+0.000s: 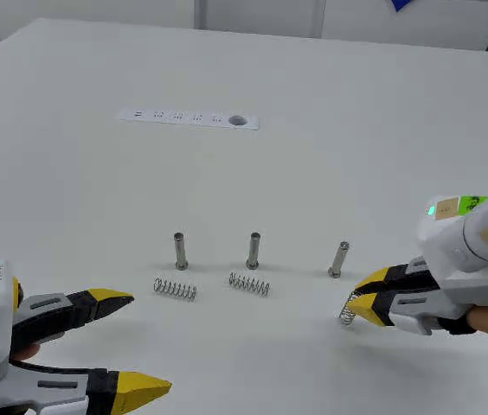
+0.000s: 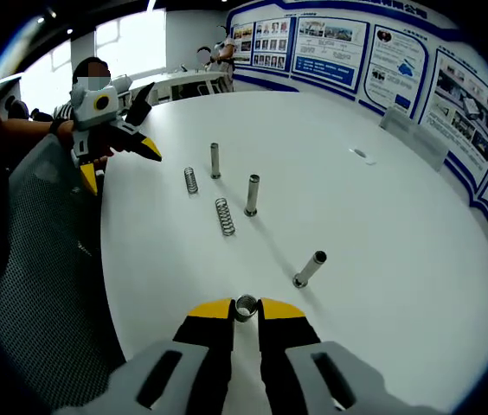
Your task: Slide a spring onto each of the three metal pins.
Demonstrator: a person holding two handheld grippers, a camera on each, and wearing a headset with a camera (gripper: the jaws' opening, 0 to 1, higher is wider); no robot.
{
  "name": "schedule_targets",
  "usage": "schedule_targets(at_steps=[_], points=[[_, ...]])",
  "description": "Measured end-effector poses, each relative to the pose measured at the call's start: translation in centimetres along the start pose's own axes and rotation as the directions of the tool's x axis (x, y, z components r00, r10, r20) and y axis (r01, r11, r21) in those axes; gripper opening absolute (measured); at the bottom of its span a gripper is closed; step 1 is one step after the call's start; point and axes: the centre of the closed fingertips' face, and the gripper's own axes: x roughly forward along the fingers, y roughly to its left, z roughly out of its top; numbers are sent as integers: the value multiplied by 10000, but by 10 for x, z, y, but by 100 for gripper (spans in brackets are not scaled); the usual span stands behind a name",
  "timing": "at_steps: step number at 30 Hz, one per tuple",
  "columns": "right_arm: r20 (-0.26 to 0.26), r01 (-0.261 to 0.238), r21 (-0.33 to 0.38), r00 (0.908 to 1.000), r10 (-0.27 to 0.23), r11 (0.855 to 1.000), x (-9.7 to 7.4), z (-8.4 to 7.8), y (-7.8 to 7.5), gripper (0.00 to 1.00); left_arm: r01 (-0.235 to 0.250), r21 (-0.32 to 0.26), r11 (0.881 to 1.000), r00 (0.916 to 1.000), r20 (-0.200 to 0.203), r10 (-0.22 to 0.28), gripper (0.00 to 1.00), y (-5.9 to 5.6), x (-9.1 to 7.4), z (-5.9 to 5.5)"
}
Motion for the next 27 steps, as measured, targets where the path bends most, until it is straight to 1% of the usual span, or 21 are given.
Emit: schedule_targets(at_steps=[4, 7, 15, 21, 24, 27], points=[[134, 111, 81, 9998, -112, 9999, -9, 11, -6, 12, -4, 7, 10000, 10000, 14, 4, 74, 0, 0, 0], [351, 178, 147, 9992, -183, 9997, -18, 24, -11, 12, -20, -1, 10000, 10000, 47, 20, 74, 0, 0, 1], [493, 568, -207, 9972, -557, 9982, -33, 46, -28, 12, -58, -32, 10000, 9999, 154, 58, 74, 1, 0, 3], [557, 814, -371, 9953, -793, 9960, -36, 58, -42, 12, -99, -31, 9999, 9997, 243, 99, 74, 2, -1, 4], [569, 891, -390, 9946, -868, 9953, -34, 62, -48, 12, -107, -29, 9999, 9996, 266, 107, 74, 2, -1, 5], [498, 939, -364, 9945, -920, 9949, -29, 63, -54, 12, -120, -45, 9999, 9995, 305, 121, 74, 2, -2, 5]])
